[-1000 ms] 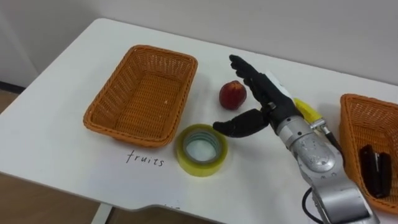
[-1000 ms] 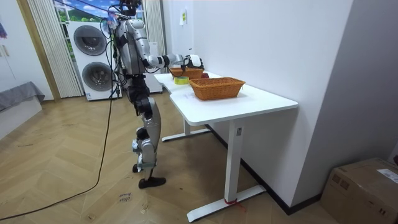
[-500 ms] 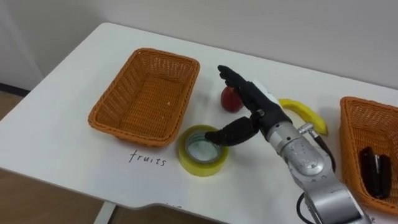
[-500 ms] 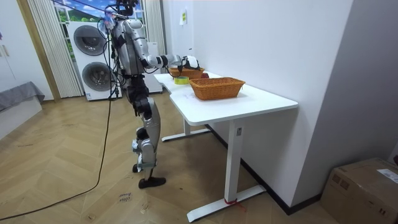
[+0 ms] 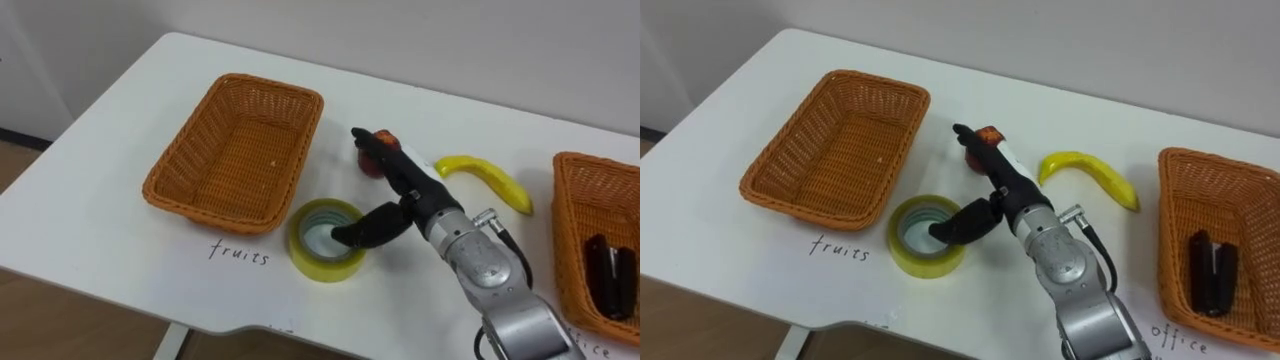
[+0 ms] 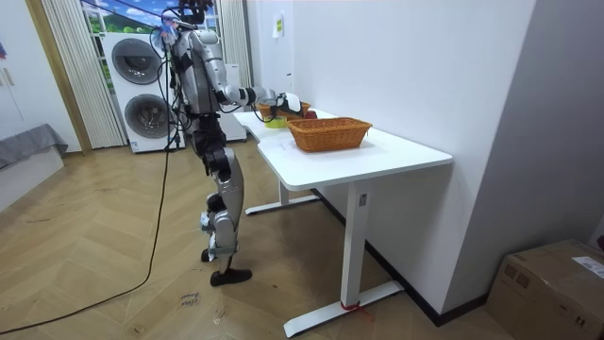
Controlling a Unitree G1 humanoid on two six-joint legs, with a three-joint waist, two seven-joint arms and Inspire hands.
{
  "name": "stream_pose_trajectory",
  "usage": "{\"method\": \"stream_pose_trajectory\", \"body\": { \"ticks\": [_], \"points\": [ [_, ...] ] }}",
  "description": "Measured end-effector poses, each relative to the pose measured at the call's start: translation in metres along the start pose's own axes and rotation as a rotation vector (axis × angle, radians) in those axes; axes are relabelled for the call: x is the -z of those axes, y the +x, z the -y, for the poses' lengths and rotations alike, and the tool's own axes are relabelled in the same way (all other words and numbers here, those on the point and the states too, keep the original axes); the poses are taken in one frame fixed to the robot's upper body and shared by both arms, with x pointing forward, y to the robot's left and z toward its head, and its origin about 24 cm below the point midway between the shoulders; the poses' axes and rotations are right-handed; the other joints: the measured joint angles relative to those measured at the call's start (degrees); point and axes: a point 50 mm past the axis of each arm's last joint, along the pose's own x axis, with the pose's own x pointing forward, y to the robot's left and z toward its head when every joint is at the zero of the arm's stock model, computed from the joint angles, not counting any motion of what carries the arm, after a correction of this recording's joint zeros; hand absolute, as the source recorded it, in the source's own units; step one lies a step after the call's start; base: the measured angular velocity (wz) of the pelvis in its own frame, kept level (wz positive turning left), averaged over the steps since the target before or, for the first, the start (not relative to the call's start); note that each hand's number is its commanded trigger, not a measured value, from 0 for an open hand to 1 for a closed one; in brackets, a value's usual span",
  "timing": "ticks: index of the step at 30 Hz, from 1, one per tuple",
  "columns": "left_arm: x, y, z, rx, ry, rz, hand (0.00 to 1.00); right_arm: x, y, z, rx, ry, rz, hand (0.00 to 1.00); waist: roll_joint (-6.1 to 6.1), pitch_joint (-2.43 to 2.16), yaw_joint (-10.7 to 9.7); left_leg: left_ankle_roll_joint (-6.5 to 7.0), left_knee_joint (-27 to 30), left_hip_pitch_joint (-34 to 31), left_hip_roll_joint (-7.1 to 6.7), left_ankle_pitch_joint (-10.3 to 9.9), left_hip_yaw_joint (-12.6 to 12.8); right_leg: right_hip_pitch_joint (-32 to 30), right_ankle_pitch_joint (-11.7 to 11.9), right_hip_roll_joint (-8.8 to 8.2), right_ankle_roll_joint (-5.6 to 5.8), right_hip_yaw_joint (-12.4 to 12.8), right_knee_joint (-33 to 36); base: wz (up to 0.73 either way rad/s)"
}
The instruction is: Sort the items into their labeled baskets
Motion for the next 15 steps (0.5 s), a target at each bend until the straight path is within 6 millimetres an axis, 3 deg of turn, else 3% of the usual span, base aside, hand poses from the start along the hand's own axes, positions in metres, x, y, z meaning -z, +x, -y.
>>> {"method": "stream_pose_trajectory", "body": {
  "ticks": [15],
  "points": [
    [-0.0052, -0.0009, 0.0039, 0.023, 0.022, 0.015, 0.0, 0.0068, 0.0006, -0.0034, -0.052, -0.086, -0.052, 0.0, 0.65, -0.3, 0.97, -0.02, 0.19, -0.14, -0.05, 0.02, -0.58, 0.07, 0.0, -0.12, 0.0, -0.65, 0.04, 0.01]
  ]
}}
